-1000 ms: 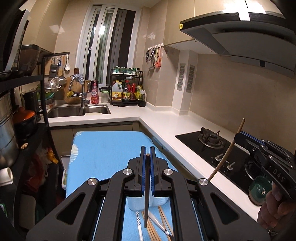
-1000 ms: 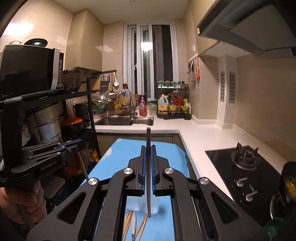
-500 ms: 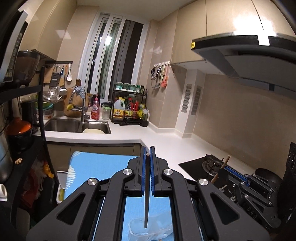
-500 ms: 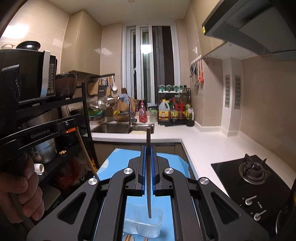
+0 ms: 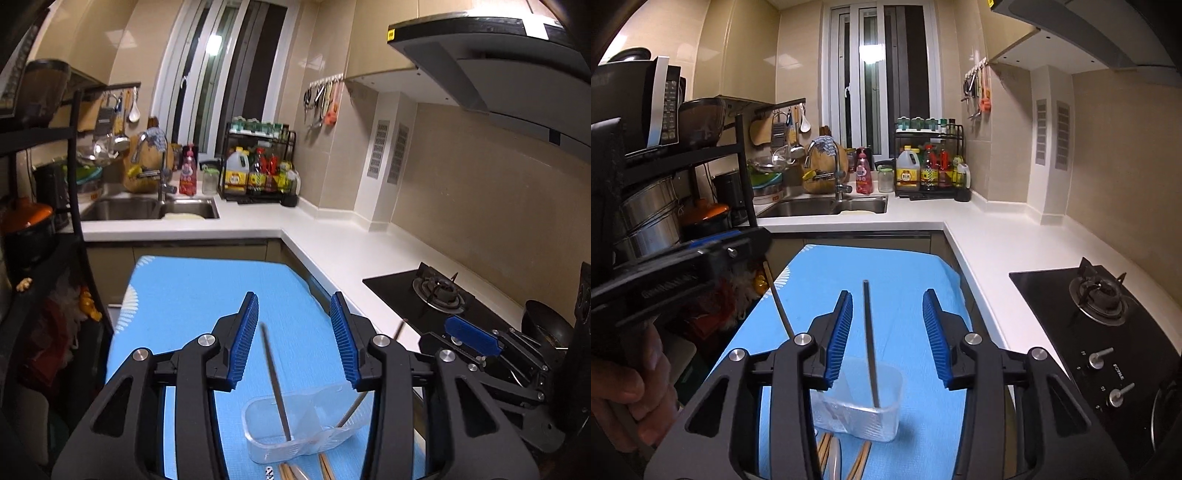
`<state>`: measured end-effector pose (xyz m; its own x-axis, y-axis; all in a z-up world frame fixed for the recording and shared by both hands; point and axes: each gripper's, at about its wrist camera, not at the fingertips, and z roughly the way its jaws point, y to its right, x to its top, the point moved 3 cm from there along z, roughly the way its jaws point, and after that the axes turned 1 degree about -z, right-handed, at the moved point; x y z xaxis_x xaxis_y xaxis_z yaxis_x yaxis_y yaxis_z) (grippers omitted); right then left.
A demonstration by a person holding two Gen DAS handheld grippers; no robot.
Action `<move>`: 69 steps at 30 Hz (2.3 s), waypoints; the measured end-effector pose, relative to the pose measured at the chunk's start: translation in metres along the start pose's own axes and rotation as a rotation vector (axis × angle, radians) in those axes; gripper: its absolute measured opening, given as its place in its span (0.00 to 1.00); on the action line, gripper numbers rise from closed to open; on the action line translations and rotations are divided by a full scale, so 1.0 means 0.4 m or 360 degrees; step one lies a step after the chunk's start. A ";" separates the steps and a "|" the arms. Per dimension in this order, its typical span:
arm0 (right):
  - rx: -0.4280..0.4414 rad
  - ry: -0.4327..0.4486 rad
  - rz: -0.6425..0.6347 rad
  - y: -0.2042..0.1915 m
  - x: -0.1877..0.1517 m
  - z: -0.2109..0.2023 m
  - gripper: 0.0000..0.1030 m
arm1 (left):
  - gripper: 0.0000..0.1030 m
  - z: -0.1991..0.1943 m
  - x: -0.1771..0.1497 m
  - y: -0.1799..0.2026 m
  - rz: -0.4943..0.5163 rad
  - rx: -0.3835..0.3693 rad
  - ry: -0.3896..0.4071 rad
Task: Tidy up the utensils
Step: 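Lower the chopsticks into the clear container and open both tools, then grasp the white-handled fork with the right tool while the left tool grasps a chopstick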
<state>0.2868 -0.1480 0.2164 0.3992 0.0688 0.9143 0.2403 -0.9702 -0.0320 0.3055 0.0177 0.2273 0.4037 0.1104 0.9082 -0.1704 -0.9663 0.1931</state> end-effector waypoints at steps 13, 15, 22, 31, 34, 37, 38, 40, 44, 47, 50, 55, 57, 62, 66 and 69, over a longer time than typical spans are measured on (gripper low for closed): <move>-0.0005 0.0266 0.0151 -0.015 -0.195 -0.265 0.40 | 0.39 -0.250 -0.191 0.018 -0.0033 0.0071 0.0145; -0.0014 0.0268 0.0163 -0.027 -0.251 -0.277 0.40 | 0.39 -0.259 -0.263 0.019 -0.0018 0.0076 0.0105; 0.0030 0.0038 0.0164 -0.060 -0.452 -0.272 0.39 | 0.35 -0.264 -0.524 -0.004 -0.0021 0.0133 -0.0095; 0.0107 -0.0243 0.0260 -0.075 -0.683 -0.219 0.38 | 0.18 -0.277 -0.765 -0.026 -0.0083 0.0109 -0.0335; 0.0124 -0.0309 0.0315 -0.066 -0.733 -0.209 0.29 | 0.18 -0.297 -0.800 -0.012 -0.0033 0.0137 -0.0318; 0.0136 -0.0352 0.0354 -0.055 -0.766 -0.201 0.25 | 0.18 -0.299 -0.823 -0.005 -0.0040 0.0104 -0.0330; 0.0132 -0.0361 0.0365 -0.052 -0.774 -0.198 0.25 | 0.18 -0.299 -0.830 -0.006 -0.0045 0.0100 -0.0336; 0.0130 -0.0373 0.0387 -0.047 -0.785 -0.196 0.25 | 0.18 -0.297 -0.839 -0.003 -0.0040 0.0108 -0.0335; 0.0140 -0.0391 0.0411 -0.034 -0.796 -0.191 0.25 | 0.18 -0.292 -0.846 0.005 -0.0040 0.0109 -0.0335; 0.0158 -0.0396 0.0435 -0.029 -0.801 -0.186 0.26 | 0.18 -0.290 -0.849 0.009 -0.0029 0.0114 -0.0338; 0.0195 -0.0396 0.0443 -0.036 -0.794 -0.182 0.27 | 0.18 -0.292 -0.852 0.007 -0.0029 0.0123 -0.0334; 0.0281 -0.0414 0.0457 -0.052 -0.779 -0.162 0.27 | 0.18 -0.287 -0.857 0.012 -0.0033 0.0127 -0.0330; 0.0304 -0.0407 0.0495 -0.050 -0.766 -0.152 0.28 | 0.18 -0.286 -0.856 0.013 -0.0035 0.0123 -0.0327; 0.0392 -0.0426 0.0544 -0.067 -0.732 -0.119 0.34 | 0.18 -0.284 -0.858 0.013 -0.0026 0.0111 -0.0331; 0.0386 -0.0497 0.0532 -0.086 -0.731 -0.082 0.34 | 0.18 -0.281 -0.855 0.011 -0.0035 0.0097 -0.0338; 0.0349 -0.0489 0.0542 -0.087 -0.726 -0.080 0.20 | 0.18 -0.276 -0.845 0.007 -0.0062 0.0075 -0.0345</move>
<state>0.1344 -0.1415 -0.0351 0.7212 -0.1456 0.6772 0.2181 -0.8802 -0.4215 0.0694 0.0035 -0.0381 0.5935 0.1002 0.7986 -0.1107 -0.9726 0.2043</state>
